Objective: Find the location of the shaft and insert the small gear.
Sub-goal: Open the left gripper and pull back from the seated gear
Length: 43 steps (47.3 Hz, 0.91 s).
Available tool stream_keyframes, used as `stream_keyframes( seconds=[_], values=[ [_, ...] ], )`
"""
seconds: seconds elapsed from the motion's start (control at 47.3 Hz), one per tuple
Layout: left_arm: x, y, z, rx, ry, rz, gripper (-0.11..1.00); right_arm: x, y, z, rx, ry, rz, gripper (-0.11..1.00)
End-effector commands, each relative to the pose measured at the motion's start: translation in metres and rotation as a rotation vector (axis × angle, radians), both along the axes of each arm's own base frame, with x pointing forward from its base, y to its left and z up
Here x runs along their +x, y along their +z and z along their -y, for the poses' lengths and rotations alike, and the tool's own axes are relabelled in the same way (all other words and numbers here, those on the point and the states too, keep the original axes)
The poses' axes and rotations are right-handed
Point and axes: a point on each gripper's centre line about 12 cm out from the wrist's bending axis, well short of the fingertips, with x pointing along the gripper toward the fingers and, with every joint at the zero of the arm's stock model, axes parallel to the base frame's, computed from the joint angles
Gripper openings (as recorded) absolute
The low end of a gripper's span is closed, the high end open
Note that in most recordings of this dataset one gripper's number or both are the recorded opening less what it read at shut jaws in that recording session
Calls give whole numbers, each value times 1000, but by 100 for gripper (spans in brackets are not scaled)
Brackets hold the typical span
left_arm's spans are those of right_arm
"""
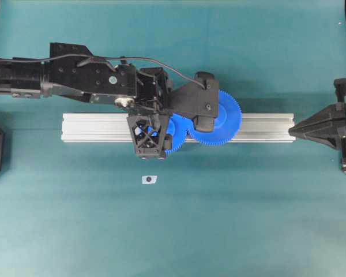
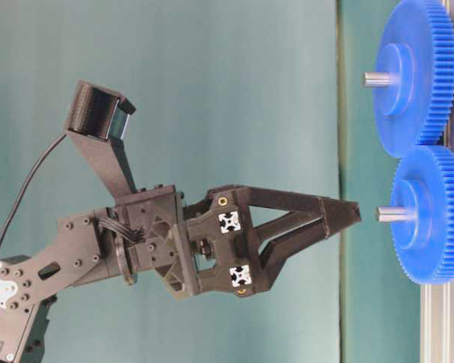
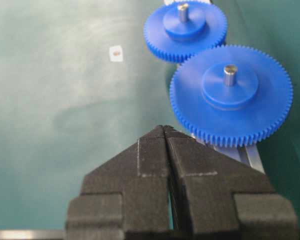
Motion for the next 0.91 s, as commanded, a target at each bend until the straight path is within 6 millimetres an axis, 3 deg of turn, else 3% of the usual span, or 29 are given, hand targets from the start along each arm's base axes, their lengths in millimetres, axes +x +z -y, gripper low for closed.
stream_keyframes(
  seconds=[0.0, 0.888],
  values=[
    [-2, 26, 1, 8, -4, 66, 84, 2, 5, 0, 5, -3, 15, 0],
    [-25, 59, 5, 11, -12, 90, 84, 3, 7, 0, 5, -4, 26, 0]
  ],
)
